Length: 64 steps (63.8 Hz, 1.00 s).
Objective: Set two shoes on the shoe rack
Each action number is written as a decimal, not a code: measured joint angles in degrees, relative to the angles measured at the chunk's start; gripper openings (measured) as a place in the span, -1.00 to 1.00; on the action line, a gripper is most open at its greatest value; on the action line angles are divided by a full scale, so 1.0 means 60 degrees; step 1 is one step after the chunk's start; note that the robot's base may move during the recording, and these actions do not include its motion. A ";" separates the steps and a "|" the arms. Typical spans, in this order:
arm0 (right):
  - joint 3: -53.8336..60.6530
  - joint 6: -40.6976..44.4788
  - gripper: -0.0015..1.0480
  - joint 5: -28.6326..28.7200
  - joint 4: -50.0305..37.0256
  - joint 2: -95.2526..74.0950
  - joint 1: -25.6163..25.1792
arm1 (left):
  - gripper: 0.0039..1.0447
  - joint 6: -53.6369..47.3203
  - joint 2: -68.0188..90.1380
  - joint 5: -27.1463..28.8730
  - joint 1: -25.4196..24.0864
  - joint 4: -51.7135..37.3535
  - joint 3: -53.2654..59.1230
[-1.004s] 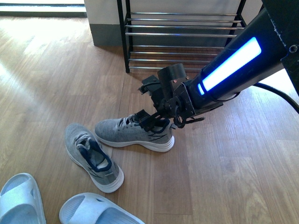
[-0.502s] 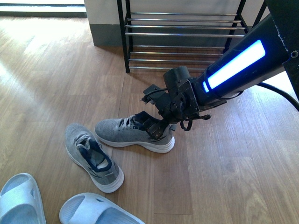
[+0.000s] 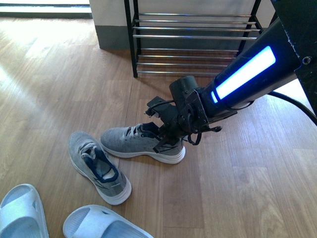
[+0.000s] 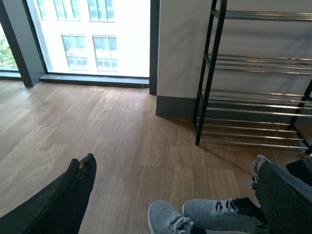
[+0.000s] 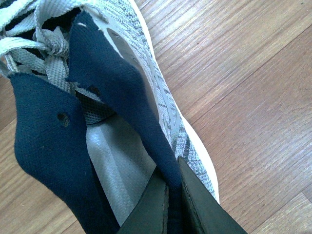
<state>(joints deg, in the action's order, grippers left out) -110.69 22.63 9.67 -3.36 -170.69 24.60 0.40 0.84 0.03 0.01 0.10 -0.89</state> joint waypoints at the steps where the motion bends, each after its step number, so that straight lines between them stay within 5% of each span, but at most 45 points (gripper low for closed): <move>1: 0.0091 -0.0076 -0.97 0.0004 -0.0095 0.0040 -0.0007 | 0.83 0.0000 0.0000 -0.0004 0.0000 0.0004 0.0000; 21: 0.4379 -0.2980 -0.97 -0.0415 -0.3599 0.2342 -0.0605 | 0.83 0.0000 0.0000 0.0000 0.0000 0.0004 0.0000; 36: 0.8714 -0.4768 -0.97 -0.0368 -0.5326 0.6816 -0.2069 | 0.83 0.0000 0.0000 0.0000 0.0000 0.0000 0.0000; 51: 1.2418 -0.5683 -0.97 0.0474 -0.4699 1.2072 -0.3617 | 0.83 0.0000 0.0000 0.0000 0.0000 0.0004 0.0000; 64: 1.4560 -0.6131 -0.97 0.2994 -0.2157 1.8411 -0.6116 | 0.83 0.0000 0.0000 -0.0004 0.0000 0.0004 0.0000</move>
<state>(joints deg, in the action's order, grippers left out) -23.33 -14.15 27.64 -16.29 -60.23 -12.10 0.40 0.84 0.01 0.01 0.12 -0.89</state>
